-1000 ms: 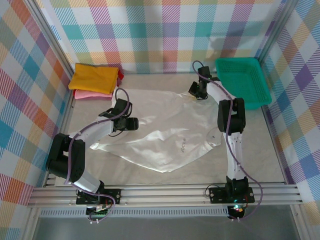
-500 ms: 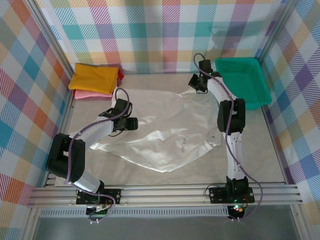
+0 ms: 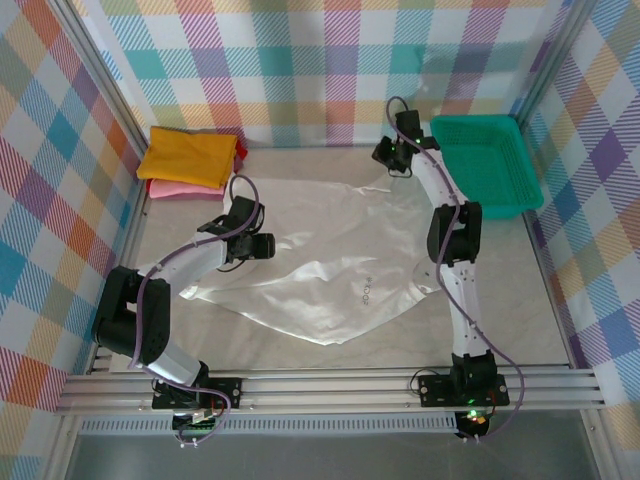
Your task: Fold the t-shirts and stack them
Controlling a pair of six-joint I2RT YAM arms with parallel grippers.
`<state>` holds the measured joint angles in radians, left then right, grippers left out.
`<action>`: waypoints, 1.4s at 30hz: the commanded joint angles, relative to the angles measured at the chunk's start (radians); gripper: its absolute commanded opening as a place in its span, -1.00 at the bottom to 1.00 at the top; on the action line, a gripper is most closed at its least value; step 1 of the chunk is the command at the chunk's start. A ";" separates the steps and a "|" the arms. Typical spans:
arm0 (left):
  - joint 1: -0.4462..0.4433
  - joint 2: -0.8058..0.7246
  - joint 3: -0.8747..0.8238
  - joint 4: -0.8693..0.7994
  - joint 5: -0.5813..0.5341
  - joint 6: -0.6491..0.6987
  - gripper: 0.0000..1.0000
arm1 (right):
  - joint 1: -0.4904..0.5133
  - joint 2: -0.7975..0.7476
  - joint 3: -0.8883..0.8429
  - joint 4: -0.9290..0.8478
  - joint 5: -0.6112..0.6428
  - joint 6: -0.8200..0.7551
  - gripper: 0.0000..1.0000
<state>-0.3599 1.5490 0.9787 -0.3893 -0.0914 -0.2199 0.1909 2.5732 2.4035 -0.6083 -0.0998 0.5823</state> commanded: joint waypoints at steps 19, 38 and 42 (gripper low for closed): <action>-0.034 -0.036 -0.033 0.047 0.020 0.028 0.28 | -0.003 -0.217 -0.438 0.077 0.004 0.036 -0.17; -0.034 -0.024 -0.024 0.040 0.002 0.031 0.28 | -0.004 -0.128 -0.352 0.136 0.041 0.073 -1.00; -0.033 -0.024 -0.022 0.038 -0.005 0.034 0.28 | -0.004 -0.125 -0.321 0.142 0.039 0.076 -1.00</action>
<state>-0.3847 1.5192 0.9539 -0.3592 -0.0761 -0.2016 0.1905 2.4290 2.0315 -0.4946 -0.0673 0.6479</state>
